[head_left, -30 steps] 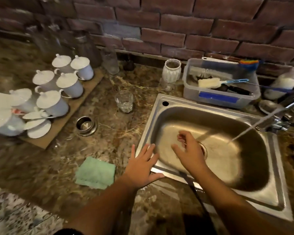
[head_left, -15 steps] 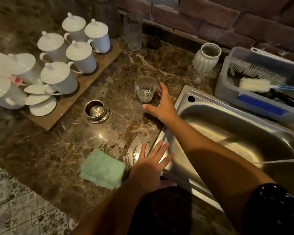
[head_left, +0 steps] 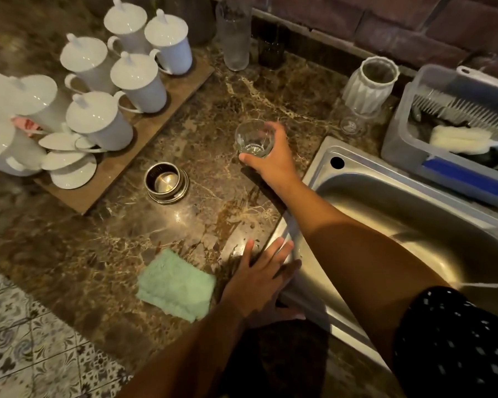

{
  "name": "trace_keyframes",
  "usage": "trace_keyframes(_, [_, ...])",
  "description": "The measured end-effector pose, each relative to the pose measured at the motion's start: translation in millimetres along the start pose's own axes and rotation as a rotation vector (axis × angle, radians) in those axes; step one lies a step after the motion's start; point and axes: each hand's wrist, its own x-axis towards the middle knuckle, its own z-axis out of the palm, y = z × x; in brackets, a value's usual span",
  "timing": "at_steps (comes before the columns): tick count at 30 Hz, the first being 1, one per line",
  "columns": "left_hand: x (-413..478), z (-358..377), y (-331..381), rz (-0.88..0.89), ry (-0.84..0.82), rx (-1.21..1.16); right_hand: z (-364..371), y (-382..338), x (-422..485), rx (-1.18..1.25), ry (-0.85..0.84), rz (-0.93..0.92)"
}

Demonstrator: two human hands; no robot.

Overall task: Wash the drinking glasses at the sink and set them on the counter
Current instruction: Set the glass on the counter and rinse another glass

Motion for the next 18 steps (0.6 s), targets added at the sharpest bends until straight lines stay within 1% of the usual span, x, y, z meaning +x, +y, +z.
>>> trace_keyframes(4, [1, 1, 1, -0.004, 0.031, -0.035, -12, -1, -20, 0.034, 0.047, 0.006])
trace_keyframes(8, [3, -6, 2, -0.030, -0.005, -0.048, -42, -3, -62, 0.056, 0.108, 0.002])
trace_keyframes(14, [-4, -21, 9, -0.044, -0.054, 0.005, -121, 1, -159, 0.047, 0.210, 0.015])
trace_keyframes(18, [-3, -28, 30, -0.026, -0.090, 0.048, -181, 20, -223, 0.046, 0.286, 0.072])
